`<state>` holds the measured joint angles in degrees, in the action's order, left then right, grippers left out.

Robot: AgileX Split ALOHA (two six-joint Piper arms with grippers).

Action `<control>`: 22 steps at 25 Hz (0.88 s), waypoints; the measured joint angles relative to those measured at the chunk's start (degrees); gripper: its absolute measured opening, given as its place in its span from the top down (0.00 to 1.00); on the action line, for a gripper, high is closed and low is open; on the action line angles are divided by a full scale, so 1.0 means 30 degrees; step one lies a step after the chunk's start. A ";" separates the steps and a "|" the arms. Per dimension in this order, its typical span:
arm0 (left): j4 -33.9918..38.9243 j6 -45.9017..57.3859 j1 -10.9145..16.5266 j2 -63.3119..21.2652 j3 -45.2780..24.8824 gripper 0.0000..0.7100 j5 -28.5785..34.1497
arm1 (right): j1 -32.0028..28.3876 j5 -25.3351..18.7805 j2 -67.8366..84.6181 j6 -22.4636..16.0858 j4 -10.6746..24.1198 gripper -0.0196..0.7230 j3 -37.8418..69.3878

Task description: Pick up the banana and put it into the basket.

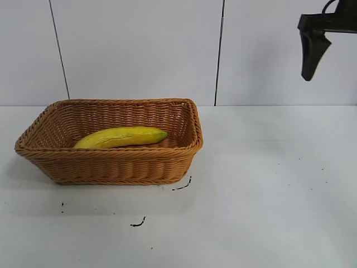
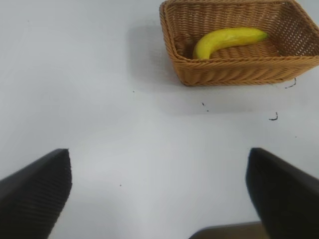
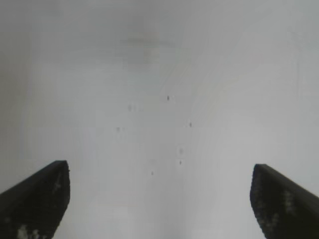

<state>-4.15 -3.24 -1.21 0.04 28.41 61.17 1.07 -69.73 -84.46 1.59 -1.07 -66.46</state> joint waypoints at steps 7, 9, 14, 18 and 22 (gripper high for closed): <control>0.0000 0.0000 0.0000 0.0000 0.0000 0.03 0.0000 | 0.0000 0.0117 0.7054 -0.0065 -0.0060 0.05 0.5142; 0.0000 0.0000 0.0000 0.0000 0.0000 0.03 0.0000 | 0.0000 0.0706 0.9154 -0.0065 -0.0060 0.05 0.6437; 0.0000 0.0000 0.0000 0.0000 0.0000 0.03 0.0000 | 0.0000 0.2731 1.4887 -0.0065 -0.0060 0.05 0.9919; 0.0000 0.0000 0.0000 0.0000 0.0000 0.03 0.0000 | 0.0000 0.3213 1.9310 -0.0065 -0.0060 0.05 1.2036; 0.0000 0.0000 0.0000 0.0000 0.0000 0.03 0.0000 | 0.0000 0.3482 2.2866 -0.0120 -0.0060 0.05 1.2686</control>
<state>-4.15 -3.24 -1.21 0.04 28.41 61.17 1.07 -59.28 -15.86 1.23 -1.25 -28.40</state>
